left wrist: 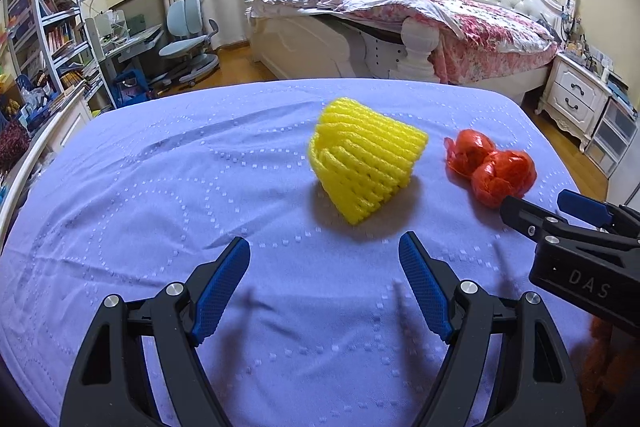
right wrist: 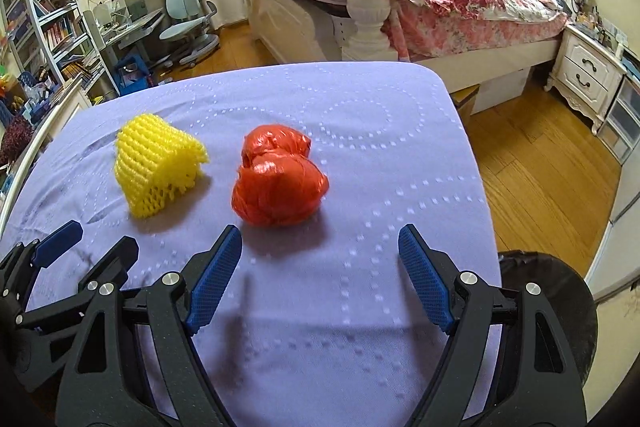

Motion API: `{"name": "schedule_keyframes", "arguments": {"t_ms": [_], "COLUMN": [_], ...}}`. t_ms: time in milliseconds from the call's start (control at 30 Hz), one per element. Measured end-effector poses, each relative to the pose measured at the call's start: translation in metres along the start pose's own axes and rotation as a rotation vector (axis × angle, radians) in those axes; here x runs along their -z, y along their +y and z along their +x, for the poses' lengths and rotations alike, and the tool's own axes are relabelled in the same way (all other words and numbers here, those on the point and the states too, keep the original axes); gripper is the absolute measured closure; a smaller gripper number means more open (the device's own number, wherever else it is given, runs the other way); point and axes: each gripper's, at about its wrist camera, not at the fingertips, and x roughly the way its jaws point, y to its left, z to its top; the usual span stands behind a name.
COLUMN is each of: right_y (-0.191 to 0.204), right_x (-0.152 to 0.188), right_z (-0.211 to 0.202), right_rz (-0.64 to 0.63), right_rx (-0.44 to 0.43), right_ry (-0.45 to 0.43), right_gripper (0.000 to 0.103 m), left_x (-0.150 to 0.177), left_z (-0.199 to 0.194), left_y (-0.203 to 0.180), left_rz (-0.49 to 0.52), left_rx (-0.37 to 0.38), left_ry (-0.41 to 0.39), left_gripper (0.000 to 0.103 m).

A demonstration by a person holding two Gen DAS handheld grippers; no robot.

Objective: Collect trash
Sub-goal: 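Move both grippers back toward the yellow net and red ball, then grasp the red plastic-wrapped ball with the right gripper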

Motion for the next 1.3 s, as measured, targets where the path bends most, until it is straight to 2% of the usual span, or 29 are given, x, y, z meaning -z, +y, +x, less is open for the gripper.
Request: {"name": "schedule_keyframes", "arguments": {"t_ms": [300,467,533,633,767,1000,1033,1067,1133,1300], "right_y": [0.008,0.012,0.013,0.015,0.017,0.014,0.015,0.014,0.01,0.002], "right_x": [-0.014,-0.016,-0.017,-0.018,-0.021,-0.031,-0.032,-0.032,-0.031,-0.029], "right_z": [0.012,0.019,0.017,0.018,0.017,0.027,0.029,0.03,0.03,0.027], "right_rz": [-0.007,-0.025,-0.032,-0.028,-0.011,0.023,0.017,0.013,0.014,0.035], "right_rx": [-0.012,-0.035,-0.037,-0.059,-0.046,-0.032,-0.035,-0.036,-0.039,-0.026], "right_ry": [0.007,0.029,0.03,0.038,0.012,0.012,0.017,0.023,0.024,0.016], "right_gripper": [0.027,0.051,0.053,0.051,0.036,0.035,0.038,0.047,0.058,0.059], "left_x": [-0.005,-0.006,-0.007,-0.008,-0.01,-0.011,-0.011,-0.012,-0.013,-0.017], "left_z": [0.006,0.006,0.006,0.007,0.009,0.01,0.01,0.011,0.011,0.014], "left_y": [0.005,0.007,0.008,0.009,0.009,0.008,0.009,0.008,0.008,0.004], "left_rz": [-0.016,-0.018,-0.022,-0.029,-0.031,-0.023,-0.021,-0.016,-0.013,0.005], "left_rx": [0.01,0.014,0.015,0.017,0.017,0.017,0.018,0.02,0.022,0.038], "left_ry": [0.006,0.008,0.009,0.006,0.007,0.006,0.006,0.004,0.0,-0.007], "left_gripper": [0.026,0.025,0.025,0.025,0.025,0.025,0.025,0.024,0.024,0.023]}}
